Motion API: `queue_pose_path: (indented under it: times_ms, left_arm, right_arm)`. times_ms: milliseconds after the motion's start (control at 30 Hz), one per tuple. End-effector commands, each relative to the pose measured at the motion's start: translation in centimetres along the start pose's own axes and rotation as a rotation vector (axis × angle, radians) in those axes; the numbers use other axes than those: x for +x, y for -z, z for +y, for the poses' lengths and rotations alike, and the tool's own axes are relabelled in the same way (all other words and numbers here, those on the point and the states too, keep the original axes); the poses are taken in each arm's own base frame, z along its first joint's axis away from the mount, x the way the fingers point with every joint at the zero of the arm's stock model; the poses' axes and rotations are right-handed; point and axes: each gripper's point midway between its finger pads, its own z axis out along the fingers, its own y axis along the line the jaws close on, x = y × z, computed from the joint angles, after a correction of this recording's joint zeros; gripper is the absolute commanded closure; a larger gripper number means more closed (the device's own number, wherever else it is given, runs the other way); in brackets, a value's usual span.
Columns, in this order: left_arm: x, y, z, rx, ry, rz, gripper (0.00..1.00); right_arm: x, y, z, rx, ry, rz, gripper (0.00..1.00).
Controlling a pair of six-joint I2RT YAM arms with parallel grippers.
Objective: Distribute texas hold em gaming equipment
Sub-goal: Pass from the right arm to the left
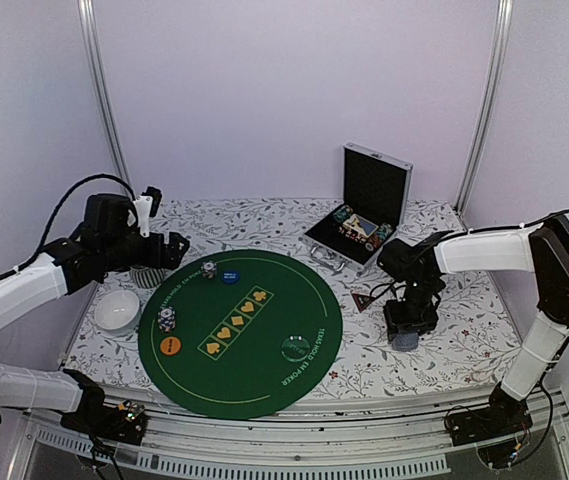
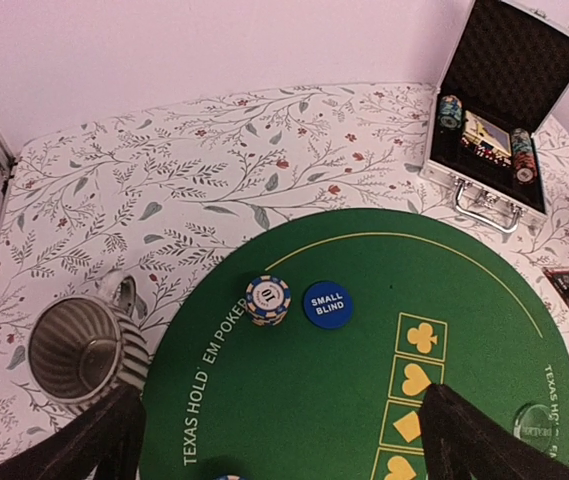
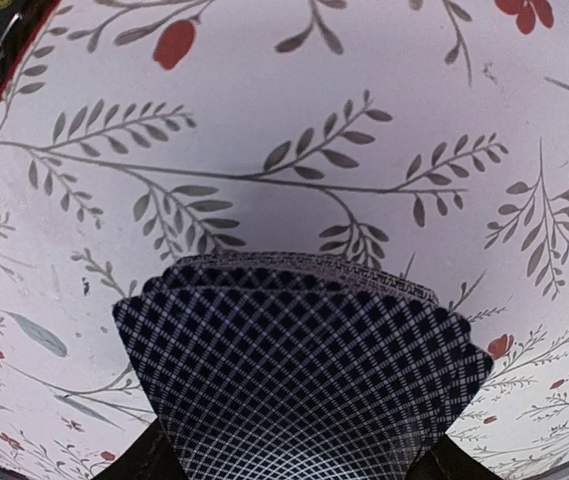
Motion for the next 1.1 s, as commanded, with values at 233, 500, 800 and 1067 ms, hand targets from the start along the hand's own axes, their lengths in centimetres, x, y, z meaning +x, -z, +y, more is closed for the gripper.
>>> queue_pose_path:
  times_ms: [233,500,800,1067]
  left_arm:
    - [-2.5,2.5,-4.3,0.276,0.053,-0.093,0.14]
    - [-0.6,6.9,-12.3,0.832,0.145,0.046,0.18]
    - [2.7,7.6,-13.8,0.953,0.151,0.130,0.08]
    - [3.5,6.4,-14.3,0.945,0.163,0.163,0.20]
  right_arm:
    - [-2.2,8.4,11.9,-0.058,0.452,-0.227,0.52]
    - [-1.9,14.8,25.9,-0.180,0.872,-0.506,0.51]
    - [-0.2,19.0,33.3,-0.299,1.132,-0.717,0.50]
    - [1.0,19.1,35.7,-0.296,1.224,-0.760,0.50]
